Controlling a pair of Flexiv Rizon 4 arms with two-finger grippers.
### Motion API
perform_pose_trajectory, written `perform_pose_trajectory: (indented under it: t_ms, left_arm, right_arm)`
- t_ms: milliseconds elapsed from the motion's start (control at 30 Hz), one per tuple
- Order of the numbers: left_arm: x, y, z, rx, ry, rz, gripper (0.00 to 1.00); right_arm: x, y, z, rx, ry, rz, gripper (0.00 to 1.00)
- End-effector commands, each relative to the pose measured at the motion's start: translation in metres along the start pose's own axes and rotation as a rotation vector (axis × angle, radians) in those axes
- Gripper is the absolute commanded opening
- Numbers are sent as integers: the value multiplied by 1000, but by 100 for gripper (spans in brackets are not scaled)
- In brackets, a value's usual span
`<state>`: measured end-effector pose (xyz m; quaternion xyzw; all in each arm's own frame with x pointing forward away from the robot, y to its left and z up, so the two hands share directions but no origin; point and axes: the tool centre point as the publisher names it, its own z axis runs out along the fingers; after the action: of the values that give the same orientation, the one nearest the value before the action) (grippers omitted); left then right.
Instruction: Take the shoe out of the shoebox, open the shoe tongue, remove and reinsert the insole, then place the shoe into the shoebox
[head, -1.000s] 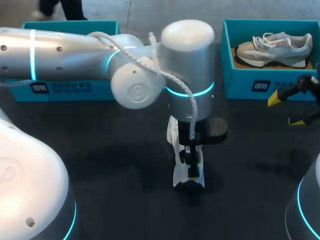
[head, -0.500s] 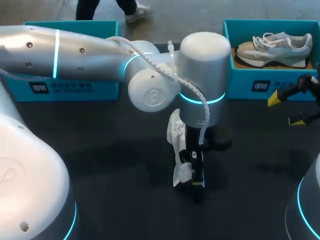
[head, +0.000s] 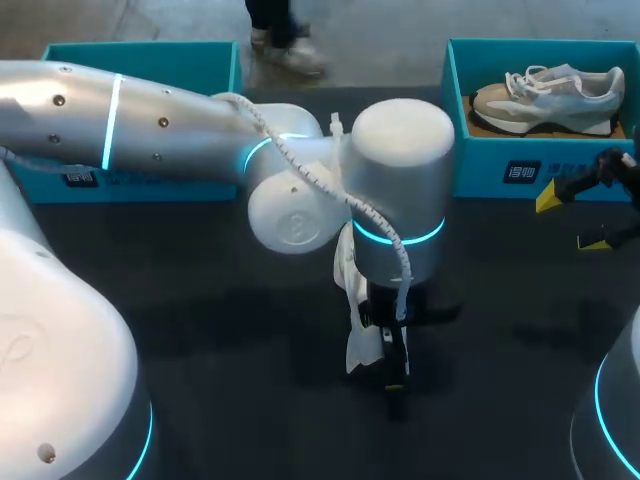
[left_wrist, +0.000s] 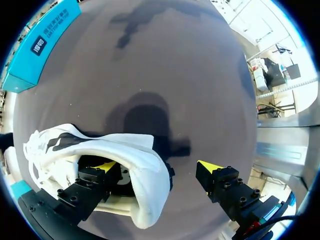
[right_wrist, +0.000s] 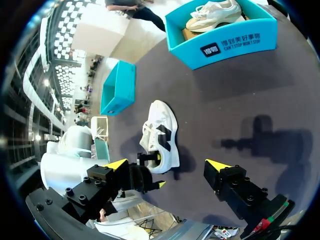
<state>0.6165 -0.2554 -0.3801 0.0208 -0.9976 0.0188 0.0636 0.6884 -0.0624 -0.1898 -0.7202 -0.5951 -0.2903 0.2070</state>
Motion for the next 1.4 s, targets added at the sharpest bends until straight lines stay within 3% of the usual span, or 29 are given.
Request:
perform_pose_trajectory:
  t_ms: [33,333,500,633,667,733,1233,1300,1333,1367,1400]
  left_arm:
    - [-1,4,6,11,2,1,100]
    - [1,3,16,3,-11,24,100]
    - [2,4,21,-3,-27,27,93]
    - [1,4,24,-2,-34,23,82]
    - [1,4,24,-3,-38,20,71]
    - [2,4,25,-5,-50,18,58]
    - [-1,4,30,-11,-86,1,42]
    - [-1,4,30,-8,-93,-3,36]
    - [-2,4,30,-7,-97,-5,25]
    - [-3,5,30,-6,-98,-6,7]
    - [-4,5,29,-6,-99,-7,0]
  right_arm:
    - [0,0,1,-1,-4,2,100]
    - [0,0,1,-1,-4,2,100]
    - [0,0,1,-1,-4,2,100]
    - [0,0,1,-1,-4,2,100]
    - [0,0,1,-1,-4,2,100]
    - [0,0,1,-1,-4,2,100]
    - [0,0,1,-1,-4,2,100]
    - [0,0,1,-1,-4,2,100]
    - [0,0,1,-1,-4,2,100]
    - [0,0,1,-1,-4,2,100]
    - [0,0,1,-1,-4,2,100]
